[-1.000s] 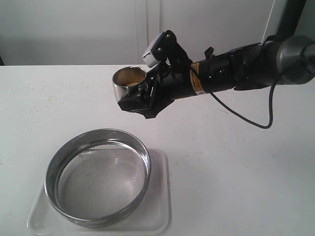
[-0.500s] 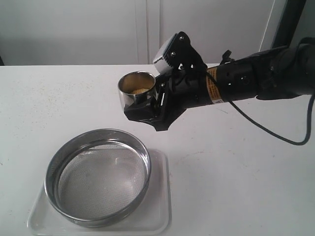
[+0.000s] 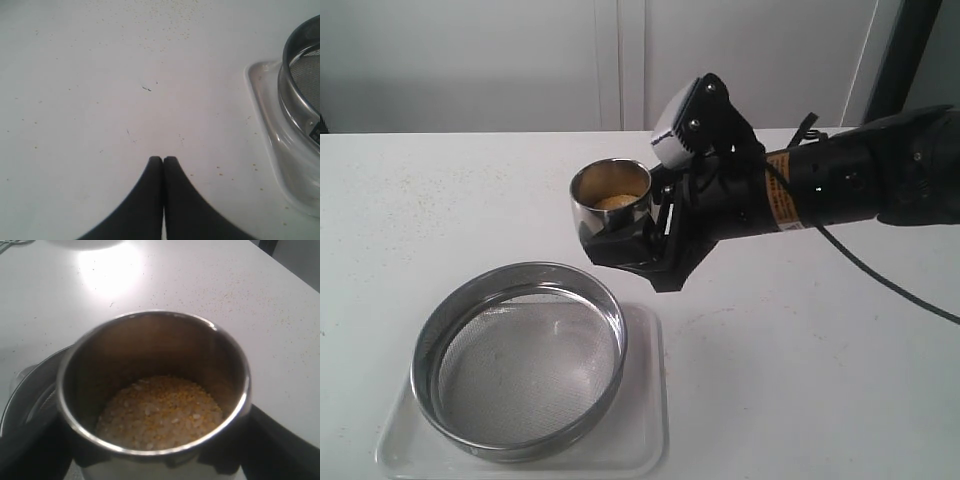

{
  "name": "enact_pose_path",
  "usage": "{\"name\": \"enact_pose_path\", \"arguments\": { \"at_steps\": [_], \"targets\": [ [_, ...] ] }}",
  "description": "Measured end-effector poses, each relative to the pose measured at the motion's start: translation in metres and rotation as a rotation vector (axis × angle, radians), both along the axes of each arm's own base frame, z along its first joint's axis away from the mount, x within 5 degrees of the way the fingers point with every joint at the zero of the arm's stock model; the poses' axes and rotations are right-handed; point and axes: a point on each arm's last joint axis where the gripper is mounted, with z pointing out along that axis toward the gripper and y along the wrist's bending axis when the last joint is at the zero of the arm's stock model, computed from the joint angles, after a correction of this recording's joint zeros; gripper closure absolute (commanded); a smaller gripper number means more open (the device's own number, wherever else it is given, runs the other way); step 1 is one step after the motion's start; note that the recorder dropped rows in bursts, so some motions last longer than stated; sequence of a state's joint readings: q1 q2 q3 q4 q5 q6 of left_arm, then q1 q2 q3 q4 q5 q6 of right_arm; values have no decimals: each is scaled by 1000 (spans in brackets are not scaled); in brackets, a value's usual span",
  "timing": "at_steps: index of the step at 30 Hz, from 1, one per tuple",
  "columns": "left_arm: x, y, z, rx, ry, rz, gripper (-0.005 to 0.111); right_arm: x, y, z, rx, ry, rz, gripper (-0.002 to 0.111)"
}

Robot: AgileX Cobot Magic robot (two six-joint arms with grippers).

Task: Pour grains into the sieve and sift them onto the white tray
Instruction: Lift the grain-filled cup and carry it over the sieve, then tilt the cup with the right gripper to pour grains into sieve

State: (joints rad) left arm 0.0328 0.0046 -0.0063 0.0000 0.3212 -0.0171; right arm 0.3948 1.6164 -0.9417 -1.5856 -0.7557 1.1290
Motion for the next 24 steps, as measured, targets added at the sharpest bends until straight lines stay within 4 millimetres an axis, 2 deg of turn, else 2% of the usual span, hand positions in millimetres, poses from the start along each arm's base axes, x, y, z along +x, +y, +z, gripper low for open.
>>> {"name": "enact_pose_path", "arguments": {
  "at_steps": [13,24],
  "targets": [
    [0,0,0,0,0,0,107,-21,-9,1,-15,0,14,108],
    [0,0,0,0,0,0,107,-25,-8,0,-30,-14,28,108]
  ]
}}
